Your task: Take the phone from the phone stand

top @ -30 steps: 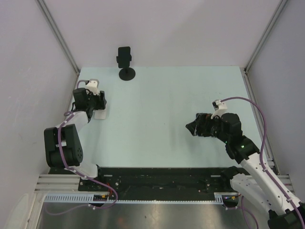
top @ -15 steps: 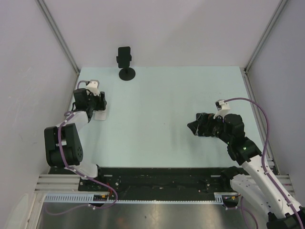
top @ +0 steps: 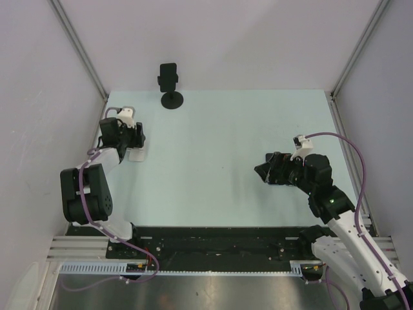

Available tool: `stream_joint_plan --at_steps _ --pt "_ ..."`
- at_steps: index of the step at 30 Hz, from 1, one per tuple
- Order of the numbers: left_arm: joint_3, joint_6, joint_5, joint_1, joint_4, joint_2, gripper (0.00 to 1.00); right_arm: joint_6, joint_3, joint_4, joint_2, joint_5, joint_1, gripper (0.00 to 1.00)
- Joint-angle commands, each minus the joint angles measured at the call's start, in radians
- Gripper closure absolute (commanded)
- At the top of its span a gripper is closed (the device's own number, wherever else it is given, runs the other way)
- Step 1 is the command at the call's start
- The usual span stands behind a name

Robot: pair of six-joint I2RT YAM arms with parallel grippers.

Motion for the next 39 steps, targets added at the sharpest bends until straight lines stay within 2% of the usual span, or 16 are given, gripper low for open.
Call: stream_joint_plan --at_steps 1,7,14,20,27,39 --pt "0.059 0.051 0.052 0.009 0.040 0.006 0.45 0.018 -0.001 0.006 -0.012 -0.018 -0.008 0.01" --pt "0.057 0.052 0.027 0.009 0.037 0.004 0.39 0.023 -0.001 0.014 -0.009 -0.022 -0.013 0.01" --pt "0.036 0.069 -0.007 0.009 0.029 -0.019 0.23 0.029 -0.001 0.046 0.006 -0.046 -0.024 0.01" --pt "0.025 0.075 -0.017 0.009 0.023 -0.038 0.15 0.032 0.001 0.071 0.023 -0.083 -0.047 0.01" --pt "0.024 0.060 -0.031 0.009 0.017 -0.080 0.13 0.034 -0.001 0.088 0.032 -0.107 -0.068 0.01" --pt "0.014 0.037 -0.062 0.003 0.001 -0.114 0.18 0.035 -0.001 0.080 0.023 -0.117 -0.084 0.01"
